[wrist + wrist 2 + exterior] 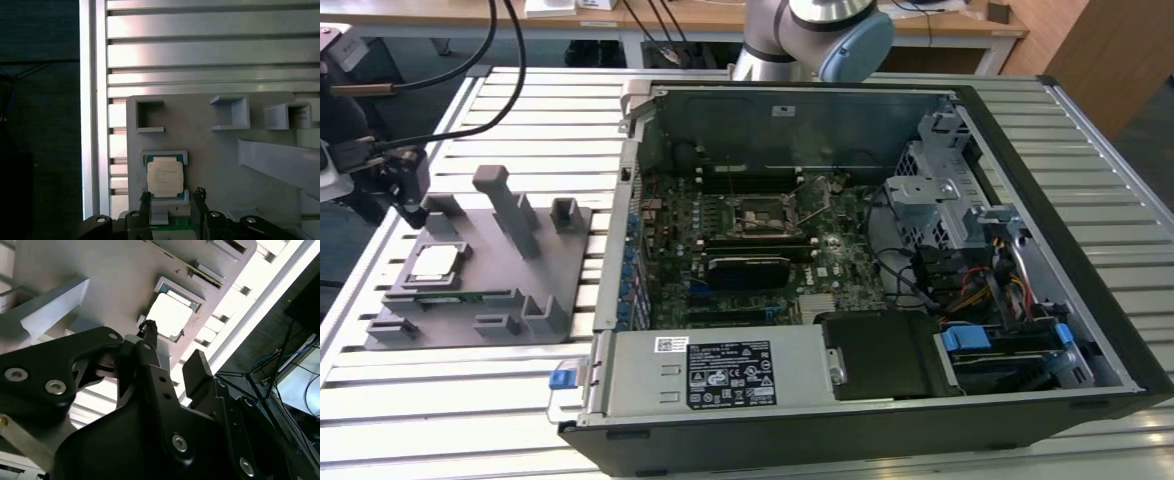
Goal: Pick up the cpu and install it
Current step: 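Pick up the cpu and move it towards the insertion slot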
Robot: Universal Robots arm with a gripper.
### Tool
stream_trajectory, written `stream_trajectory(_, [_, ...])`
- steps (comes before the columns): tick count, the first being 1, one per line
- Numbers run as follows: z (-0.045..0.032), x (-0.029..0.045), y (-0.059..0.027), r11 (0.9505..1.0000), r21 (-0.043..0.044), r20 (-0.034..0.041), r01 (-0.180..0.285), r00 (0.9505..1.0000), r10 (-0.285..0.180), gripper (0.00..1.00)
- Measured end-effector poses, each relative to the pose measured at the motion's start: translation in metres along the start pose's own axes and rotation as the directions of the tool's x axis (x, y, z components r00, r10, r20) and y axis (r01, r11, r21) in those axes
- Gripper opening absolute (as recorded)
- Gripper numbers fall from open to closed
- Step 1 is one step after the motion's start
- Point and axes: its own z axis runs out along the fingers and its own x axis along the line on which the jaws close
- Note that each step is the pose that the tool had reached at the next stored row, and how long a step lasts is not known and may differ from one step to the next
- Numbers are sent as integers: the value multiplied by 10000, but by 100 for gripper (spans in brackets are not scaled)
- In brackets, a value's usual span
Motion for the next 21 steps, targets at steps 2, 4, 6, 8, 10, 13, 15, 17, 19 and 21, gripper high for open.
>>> stream_trajectory(2, [1,0,0,9999,13,-6,132,9999,-132,52])
stream_trajectory(4, [6,1,-3,9998,16,-7,192,9998,-192,58])
stream_trajectory(6, [16,4,-9,9998,15,-7,205,9998,-205,70])
stream_trajectory(8, [29,9,-13,9998,16,-1,208,9998,-208,70])
stream_trajectory(10, [45,13,-14,9998,13,11,209,9998,-209,76])
stream_trajectory(13, [72,13,-15,9998,14,8,222,9998,-222,76])
stream_trajectory(15, [92,14,-16,9997,11,7,260,9997,-260,76])
stream_trajectory(17, [97,14,-17,9996,12,3,267,9996,-267,76])
stream_trajectory(19, [101,13,-17,9996,10,6,269,9996,-269,76])
stream_trajectory(21, [102,13,-17,9996,10,6,269,9996,-269,76])
